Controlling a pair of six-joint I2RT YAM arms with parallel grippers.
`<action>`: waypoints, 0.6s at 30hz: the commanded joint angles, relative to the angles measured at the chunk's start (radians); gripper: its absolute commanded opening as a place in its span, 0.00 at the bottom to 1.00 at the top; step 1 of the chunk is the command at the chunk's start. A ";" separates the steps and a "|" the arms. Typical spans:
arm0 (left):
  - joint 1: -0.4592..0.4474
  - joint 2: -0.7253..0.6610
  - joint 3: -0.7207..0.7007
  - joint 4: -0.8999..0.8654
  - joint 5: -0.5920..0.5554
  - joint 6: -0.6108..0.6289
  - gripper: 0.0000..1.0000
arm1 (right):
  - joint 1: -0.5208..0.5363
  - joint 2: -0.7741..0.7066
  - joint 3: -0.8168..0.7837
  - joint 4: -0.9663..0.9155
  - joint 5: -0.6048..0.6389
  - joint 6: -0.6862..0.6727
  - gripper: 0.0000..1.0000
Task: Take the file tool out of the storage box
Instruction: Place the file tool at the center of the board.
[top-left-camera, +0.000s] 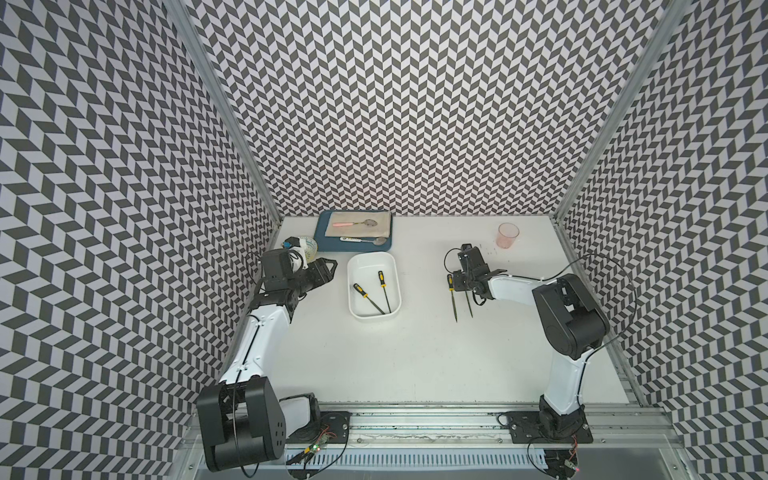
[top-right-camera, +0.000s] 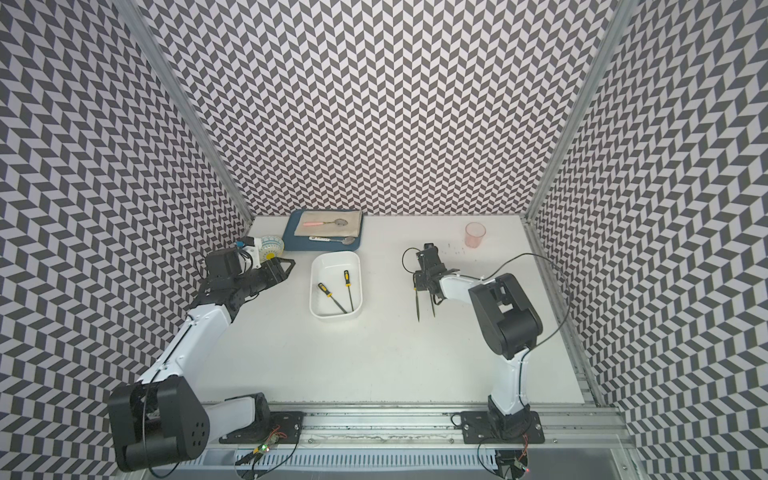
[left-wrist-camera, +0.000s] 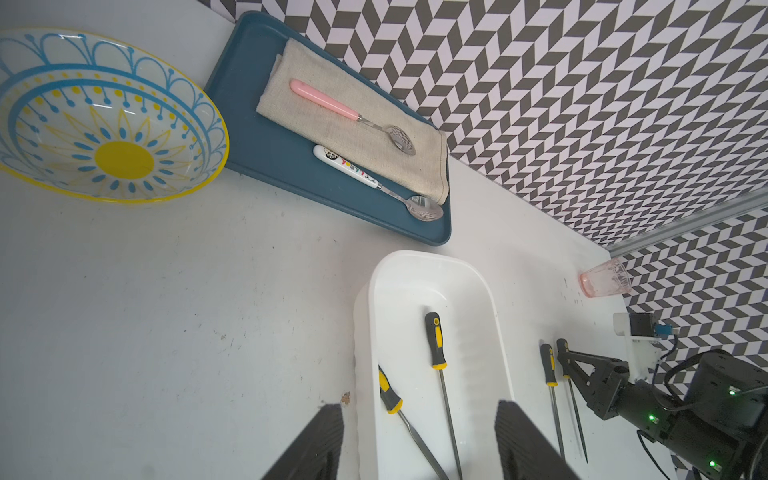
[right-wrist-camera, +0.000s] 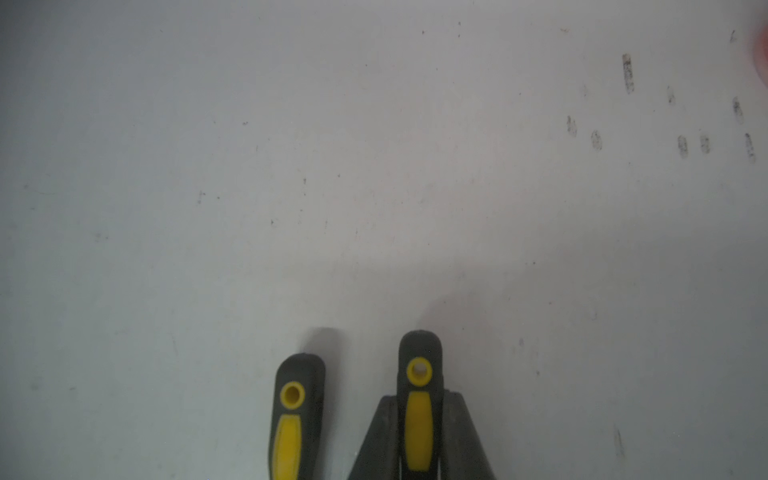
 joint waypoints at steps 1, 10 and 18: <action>0.004 -0.010 0.000 0.015 0.012 0.004 0.63 | -0.004 -0.020 0.027 0.013 -0.003 -0.003 0.00; 0.004 -0.020 -0.002 0.012 -0.011 0.009 0.64 | -0.011 -0.057 0.043 -0.007 -0.054 0.004 1.00; 0.004 -0.020 0.000 0.013 -0.012 0.009 0.63 | -0.018 -0.087 0.055 -0.022 -0.038 -0.012 0.99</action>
